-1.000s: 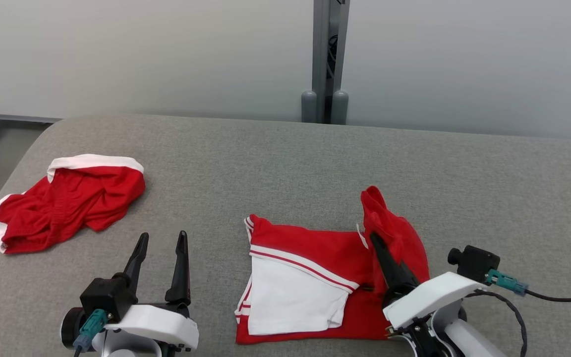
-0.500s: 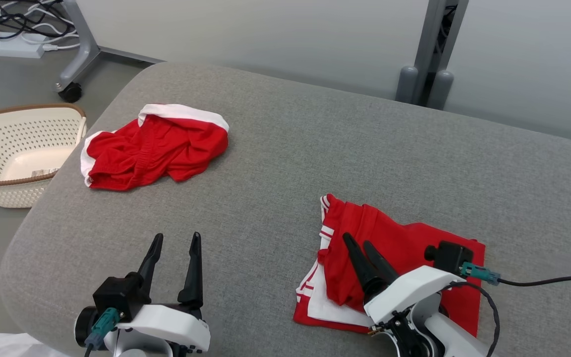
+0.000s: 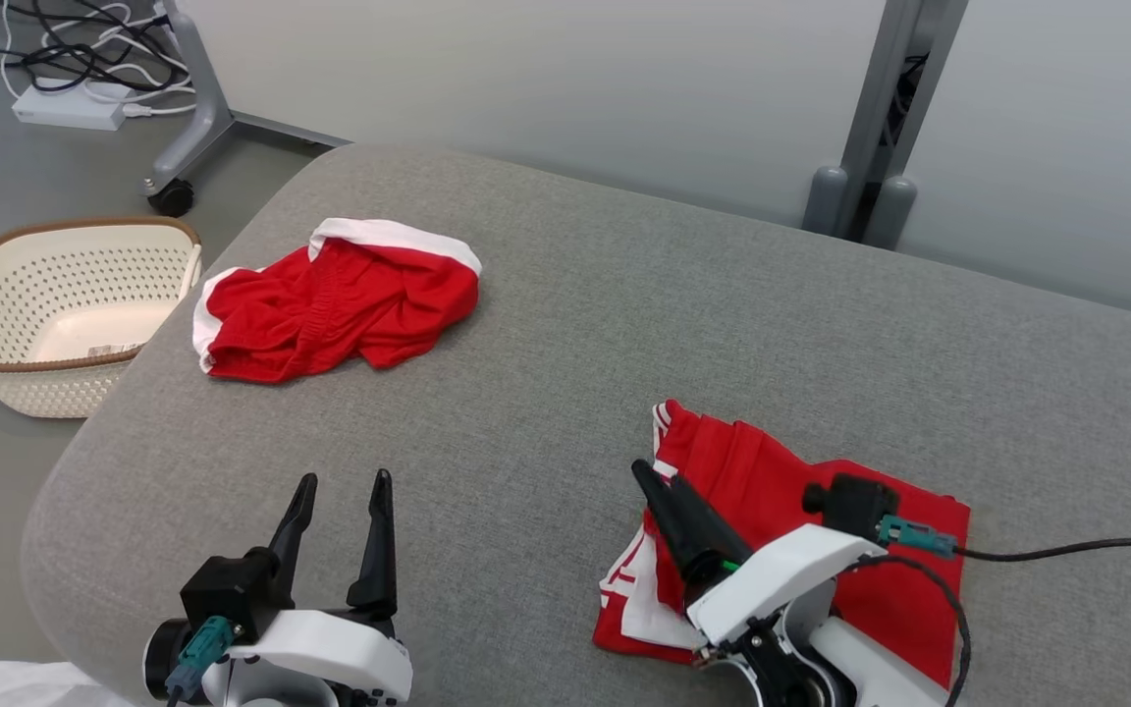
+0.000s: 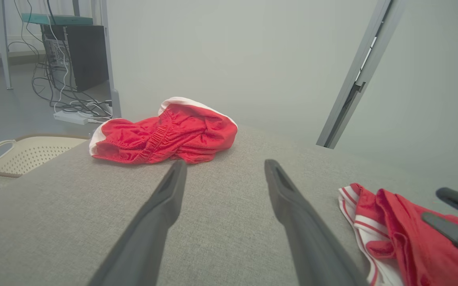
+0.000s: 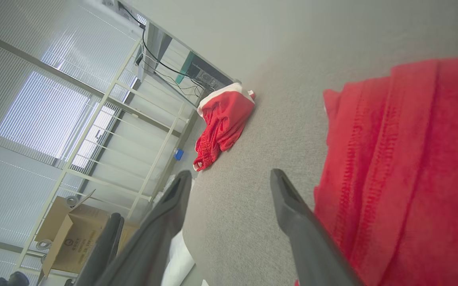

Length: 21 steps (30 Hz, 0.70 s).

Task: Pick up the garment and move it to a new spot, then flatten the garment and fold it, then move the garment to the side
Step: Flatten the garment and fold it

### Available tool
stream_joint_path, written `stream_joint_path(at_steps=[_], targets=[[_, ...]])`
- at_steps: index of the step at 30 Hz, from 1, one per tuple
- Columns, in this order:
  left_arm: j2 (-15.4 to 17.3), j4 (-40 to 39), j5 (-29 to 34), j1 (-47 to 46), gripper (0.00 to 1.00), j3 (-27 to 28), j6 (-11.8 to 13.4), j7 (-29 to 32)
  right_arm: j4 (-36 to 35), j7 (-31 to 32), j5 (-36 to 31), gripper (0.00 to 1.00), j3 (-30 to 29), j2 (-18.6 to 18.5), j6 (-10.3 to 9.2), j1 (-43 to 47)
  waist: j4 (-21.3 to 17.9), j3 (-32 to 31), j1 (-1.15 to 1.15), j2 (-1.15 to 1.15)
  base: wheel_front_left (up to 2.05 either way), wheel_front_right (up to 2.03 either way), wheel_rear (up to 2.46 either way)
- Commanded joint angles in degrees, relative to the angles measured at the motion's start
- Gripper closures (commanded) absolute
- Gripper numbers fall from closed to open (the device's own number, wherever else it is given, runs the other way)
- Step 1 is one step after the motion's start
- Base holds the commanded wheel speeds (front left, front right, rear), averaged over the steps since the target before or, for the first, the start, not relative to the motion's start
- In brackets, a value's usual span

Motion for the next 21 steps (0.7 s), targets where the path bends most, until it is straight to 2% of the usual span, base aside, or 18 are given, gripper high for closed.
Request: stream_joint_path(at_steps=[1, 5, 17, 21], targets=[[0.18, -0.29, -0.01, 0.17, 0.0, 0.28, 0.09, -0.16, -0.82, -0.09, -0.59, 0.0, -1.11, -0.52, 0.04, -1.1, -0.8, -0.27, 0.0, 0.0, 0.0, 0.0, 0.0], [0.19, -0.66, 0.42, 0.58, 0.0, 0.94, -0.13, -0.16, -1.95, -0.09, -6.52, 0.0, -5.02, -0.78, 0.04, -1.27, -3.06, -1.13, 0.0, 0.0, 0.0, 0.0, 0.0], [0.2, -2.15, 1.03, 1.22, 0.0, 3.14, -0.76, -0.16, -8.25, -0.09, -29.29, 0.0, -19.07, -7.9, 0.04, 3.47, -12.5, -3.86, 0.0, 0.0, 0.0, 0.0, 0.0], [0.2, -3.02, 0.6, 1.17, 0.0, 3.62, -0.71, -0.16, -11.18, -0.09, -41.47, 0.0, -23.73, -10.29, 0.04, 6.05, -15.73, -4.33, 0.0, 0.0, 0.0, 0.0, 0.0]])
